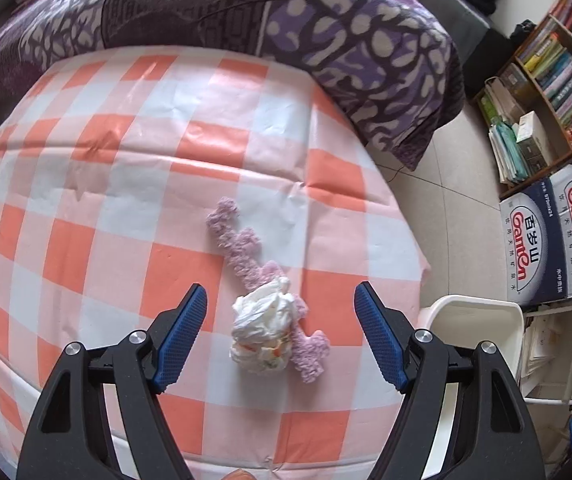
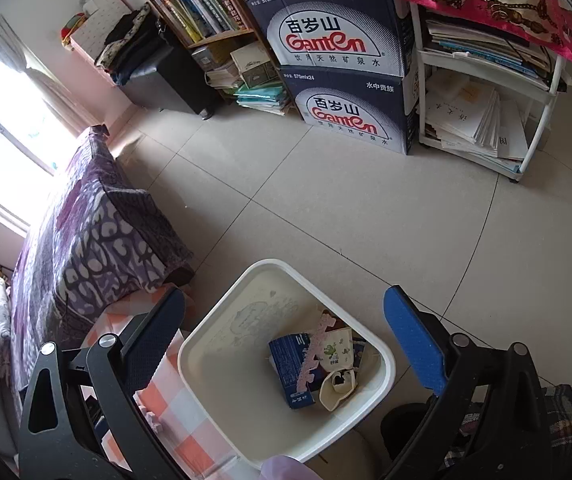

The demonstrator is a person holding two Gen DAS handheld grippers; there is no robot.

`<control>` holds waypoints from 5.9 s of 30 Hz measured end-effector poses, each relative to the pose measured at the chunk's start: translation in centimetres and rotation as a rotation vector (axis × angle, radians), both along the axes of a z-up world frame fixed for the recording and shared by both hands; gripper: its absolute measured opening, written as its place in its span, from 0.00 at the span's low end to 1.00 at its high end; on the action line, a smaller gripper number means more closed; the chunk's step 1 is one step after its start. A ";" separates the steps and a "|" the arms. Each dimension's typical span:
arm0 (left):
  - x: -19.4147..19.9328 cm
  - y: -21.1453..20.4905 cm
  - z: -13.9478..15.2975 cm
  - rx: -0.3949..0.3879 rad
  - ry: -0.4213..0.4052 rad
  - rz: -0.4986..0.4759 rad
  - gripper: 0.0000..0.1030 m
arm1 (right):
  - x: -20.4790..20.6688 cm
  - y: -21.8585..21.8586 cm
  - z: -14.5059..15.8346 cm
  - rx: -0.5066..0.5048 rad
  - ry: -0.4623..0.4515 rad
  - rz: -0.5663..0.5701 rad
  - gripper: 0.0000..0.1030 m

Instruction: Collect trash

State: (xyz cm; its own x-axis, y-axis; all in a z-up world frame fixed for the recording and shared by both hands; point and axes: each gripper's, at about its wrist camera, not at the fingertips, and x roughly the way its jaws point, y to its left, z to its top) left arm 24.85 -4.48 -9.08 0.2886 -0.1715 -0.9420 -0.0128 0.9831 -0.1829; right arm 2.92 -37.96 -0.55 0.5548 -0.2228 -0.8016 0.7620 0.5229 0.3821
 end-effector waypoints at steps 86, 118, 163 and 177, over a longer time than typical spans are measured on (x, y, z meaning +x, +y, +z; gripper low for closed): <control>-11.9 21.2 9.2 0.001 -0.253 0.196 0.32 | 7.1 26.2 0.1 -0.405 -0.081 0.718 0.21; -11.7 5.5 7.5 0.003 -0.224 -0.073 0.32 | 3.7 9.3 -0.9 -0.215 0.047 0.294 0.25; -17.2 -6.6 9.7 -0.078 -0.437 -0.231 0.80 | -2.4 4.3 2.7 -0.340 -0.044 0.029 0.87; -20.3 4.3 10.9 0.211 -0.639 0.114 0.93 | -0.8 17.7 1.9 -0.619 -0.052 0.337 0.93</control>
State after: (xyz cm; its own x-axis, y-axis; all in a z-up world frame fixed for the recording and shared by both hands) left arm 4.53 -0.15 1.84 0.8045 0.0615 -0.5907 -0.0717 0.9974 0.0062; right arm 2.08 -20.28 1.38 0.7081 -0.4384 -0.5535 0.5093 0.8601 -0.0297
